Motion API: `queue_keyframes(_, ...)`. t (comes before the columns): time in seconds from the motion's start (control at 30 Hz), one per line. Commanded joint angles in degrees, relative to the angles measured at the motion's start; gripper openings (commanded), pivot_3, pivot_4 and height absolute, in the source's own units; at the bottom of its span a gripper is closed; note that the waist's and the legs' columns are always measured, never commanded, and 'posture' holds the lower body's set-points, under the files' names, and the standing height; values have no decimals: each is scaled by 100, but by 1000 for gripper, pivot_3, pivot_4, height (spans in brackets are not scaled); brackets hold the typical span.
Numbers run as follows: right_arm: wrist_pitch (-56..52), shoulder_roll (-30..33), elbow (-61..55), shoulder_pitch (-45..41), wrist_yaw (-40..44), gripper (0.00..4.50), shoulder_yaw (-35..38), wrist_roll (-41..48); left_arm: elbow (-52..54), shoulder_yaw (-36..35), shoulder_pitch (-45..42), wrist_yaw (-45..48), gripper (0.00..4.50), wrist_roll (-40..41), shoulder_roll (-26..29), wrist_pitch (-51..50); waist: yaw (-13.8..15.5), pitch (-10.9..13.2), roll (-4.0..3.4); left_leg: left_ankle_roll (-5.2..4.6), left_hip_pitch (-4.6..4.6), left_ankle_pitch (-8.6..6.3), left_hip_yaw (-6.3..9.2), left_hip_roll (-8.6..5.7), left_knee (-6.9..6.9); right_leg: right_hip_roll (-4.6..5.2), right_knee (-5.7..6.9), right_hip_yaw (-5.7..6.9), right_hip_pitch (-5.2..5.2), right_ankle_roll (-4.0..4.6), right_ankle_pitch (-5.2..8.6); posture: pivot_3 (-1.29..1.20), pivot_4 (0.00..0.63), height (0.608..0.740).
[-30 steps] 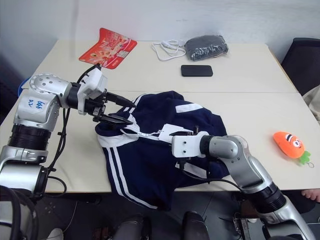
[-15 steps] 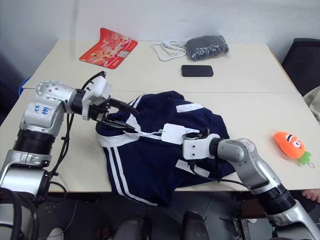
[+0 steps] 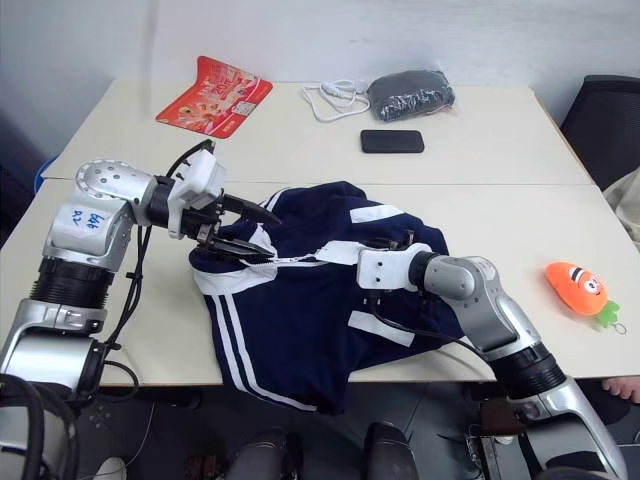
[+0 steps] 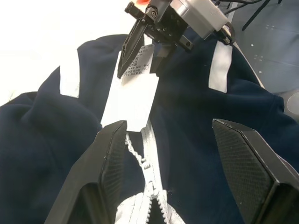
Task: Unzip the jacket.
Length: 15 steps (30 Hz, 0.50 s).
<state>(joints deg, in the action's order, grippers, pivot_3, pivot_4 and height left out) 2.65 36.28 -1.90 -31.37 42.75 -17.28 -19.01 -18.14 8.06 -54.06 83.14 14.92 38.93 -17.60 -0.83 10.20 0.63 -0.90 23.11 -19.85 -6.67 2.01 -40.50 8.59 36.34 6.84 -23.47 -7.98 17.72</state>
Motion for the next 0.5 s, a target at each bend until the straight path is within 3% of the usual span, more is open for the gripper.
queue_keyframes(0.03, -150, -95, -501, 21, 231, 1830, 175, 430, 312, -75, 59, -47, 3082, 54, 21, 54, -19, 0, 0, 0, 0, 0, 0, 0, 0, 0, 0, 0, 0, 0, 0, 0, 150, 740)
queue_keyframes(0.27, -1249, -472, -1117, 145, 430, 1830, 261, 1071, 273, -37, 44, -38, 3082, 8, -17, 176, -65, 0, 0, 0, 0, 0, 4, 0, 0, 0, 4, 1, 1, 0, 0, 0, 150, 740)
queue_keyframes(0.5, -540, -254, -430, -136, 43, 1830, -56, 198, 269, -81, 34, -95, 3082, 54, -66, 172, -65, 0, 0, 0, 0, 0, 4, -2, 0, 1, 4, 1, 0, 0, 0, 0, 150, 740)
